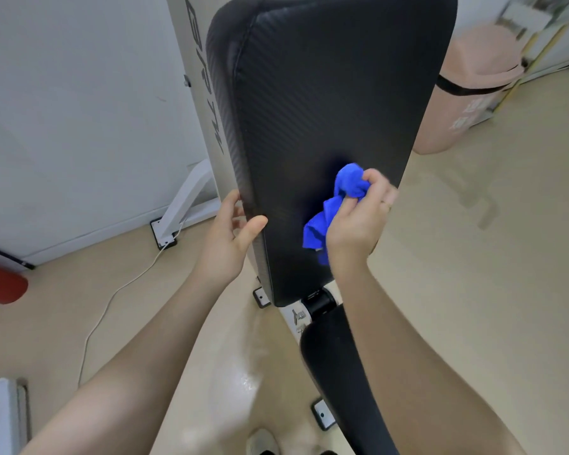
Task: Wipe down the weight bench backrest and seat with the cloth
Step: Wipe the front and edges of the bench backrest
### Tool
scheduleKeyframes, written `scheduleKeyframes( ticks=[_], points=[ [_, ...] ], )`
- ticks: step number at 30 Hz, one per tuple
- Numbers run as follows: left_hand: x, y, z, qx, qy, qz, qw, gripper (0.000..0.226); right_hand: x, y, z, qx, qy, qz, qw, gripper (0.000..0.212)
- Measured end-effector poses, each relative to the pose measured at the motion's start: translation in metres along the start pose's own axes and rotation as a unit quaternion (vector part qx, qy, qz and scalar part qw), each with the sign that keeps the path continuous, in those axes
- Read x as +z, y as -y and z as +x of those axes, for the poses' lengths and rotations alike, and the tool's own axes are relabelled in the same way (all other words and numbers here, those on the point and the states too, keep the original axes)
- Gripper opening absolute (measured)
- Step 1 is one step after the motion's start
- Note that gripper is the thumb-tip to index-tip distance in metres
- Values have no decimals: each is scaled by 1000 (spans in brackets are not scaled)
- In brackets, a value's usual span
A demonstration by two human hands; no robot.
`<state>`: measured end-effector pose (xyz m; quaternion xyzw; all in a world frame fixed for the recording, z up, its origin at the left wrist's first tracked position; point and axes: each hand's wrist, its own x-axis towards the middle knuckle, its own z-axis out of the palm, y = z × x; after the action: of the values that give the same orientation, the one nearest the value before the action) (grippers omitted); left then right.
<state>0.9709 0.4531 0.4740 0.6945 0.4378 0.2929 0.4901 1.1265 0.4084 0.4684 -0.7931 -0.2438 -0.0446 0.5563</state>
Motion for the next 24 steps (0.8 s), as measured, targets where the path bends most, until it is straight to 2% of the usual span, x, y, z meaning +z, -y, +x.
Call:
scheduleKeyframes(
  ticks=[2,5,7,10,13,17,19,21,24],
  points=[
    [0,2,2,-9,3,-14,1000,49,7,0,-34,-49,34,11,998,33],
    [-2,4,4,-19,11,-31,999,47,7,-14,-87,-99,200,-29,974,29],
    [-1,3,2,-21,9,-26,999,45,3,-19,-101,-114,258,-21,959,23],
    [1,0,-2,-12,-9,-18,1000,43,-2,-20,-85,-144,266,-13,953,24],
    [6,-1,-5,-10,-19,-13,1000,42,-11,-31,-39,-153,192,-53,968,41],
    [23,3,-12,-12,-78,-35,996,36,-27,-58,43,-71,134,-95,984,52],
    [37,3,-14,-19,-132,-62,989,24,-30,-70,74,-29,114,-104,988,48],
    [44,2,-14,-37,-168,-71,982,21,-31,-72,83,-25,100,-98,990,44],
    [57,4,-15,-58,-225,-105,967,37,-25,-64,55,-56,132,-79,987,45]
  ],
)
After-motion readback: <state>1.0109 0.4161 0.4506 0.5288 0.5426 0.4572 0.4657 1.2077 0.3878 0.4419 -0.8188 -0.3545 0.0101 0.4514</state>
